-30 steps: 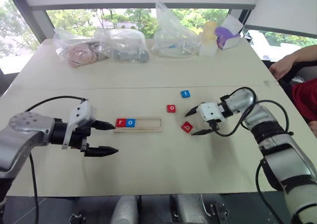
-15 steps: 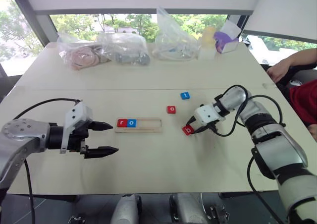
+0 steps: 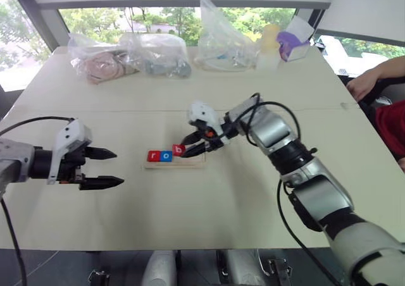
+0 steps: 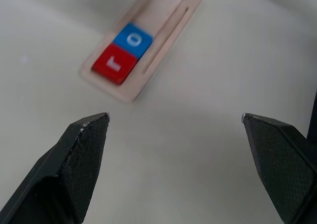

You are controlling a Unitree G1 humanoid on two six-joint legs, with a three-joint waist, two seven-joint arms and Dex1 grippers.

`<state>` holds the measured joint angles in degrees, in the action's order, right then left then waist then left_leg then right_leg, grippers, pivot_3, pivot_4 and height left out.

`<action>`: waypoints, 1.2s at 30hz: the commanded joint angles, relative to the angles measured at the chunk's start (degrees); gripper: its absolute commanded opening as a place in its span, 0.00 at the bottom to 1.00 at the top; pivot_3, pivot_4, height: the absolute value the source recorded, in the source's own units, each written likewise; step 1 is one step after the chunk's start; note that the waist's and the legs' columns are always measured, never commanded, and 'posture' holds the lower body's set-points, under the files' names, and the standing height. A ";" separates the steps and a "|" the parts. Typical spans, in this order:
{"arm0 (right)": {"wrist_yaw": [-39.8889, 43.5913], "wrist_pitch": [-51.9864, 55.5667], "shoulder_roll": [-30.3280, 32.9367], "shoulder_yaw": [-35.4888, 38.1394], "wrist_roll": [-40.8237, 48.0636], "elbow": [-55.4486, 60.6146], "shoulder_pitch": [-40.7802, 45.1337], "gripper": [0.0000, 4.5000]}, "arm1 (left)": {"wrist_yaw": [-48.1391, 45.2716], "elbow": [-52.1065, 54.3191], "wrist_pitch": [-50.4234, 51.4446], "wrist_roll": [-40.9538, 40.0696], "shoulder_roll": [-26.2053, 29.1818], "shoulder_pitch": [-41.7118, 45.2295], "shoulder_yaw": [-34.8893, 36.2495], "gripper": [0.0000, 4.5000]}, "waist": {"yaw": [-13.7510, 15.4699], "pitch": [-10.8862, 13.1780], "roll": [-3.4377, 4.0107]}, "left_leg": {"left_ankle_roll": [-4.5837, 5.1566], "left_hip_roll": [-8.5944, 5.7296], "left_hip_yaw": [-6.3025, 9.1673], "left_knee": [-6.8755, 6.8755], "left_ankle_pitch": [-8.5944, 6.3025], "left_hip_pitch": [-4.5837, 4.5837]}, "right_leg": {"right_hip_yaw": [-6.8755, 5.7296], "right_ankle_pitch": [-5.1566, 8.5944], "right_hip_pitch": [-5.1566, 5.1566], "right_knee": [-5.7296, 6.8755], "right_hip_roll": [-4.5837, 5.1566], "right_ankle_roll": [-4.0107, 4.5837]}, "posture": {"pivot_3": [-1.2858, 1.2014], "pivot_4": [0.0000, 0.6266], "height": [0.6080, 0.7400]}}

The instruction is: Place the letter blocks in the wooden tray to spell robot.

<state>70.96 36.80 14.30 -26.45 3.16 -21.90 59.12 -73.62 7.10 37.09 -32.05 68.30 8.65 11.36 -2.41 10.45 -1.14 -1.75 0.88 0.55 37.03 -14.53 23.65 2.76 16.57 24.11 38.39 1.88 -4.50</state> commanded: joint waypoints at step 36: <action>-8.57 -5.30 -2.09 -3.47 -10.52 -0.16 -3.15 0.26 | 3.00 3.88 0.39 -0.55 -2.70 0.24 2.28 1.00 | -0.28 -0.01 -0.03 | 0.01 0.07 -0.20 0.06 0.00 0.00 | -0.01 -0.21 0.06 -0.01 -0.21 -0.22 | 0.52 0.24 0.96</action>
<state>62.45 31.15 12.45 -29.69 -7.45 -24.24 56.03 -70.79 10.66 37.32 -32.25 65.60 8.00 12.79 -2.69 10.44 -1.17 -1.74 0.95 0.35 37.10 -14.53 23.65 2.75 16.35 24.17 38.38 1.67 -4.73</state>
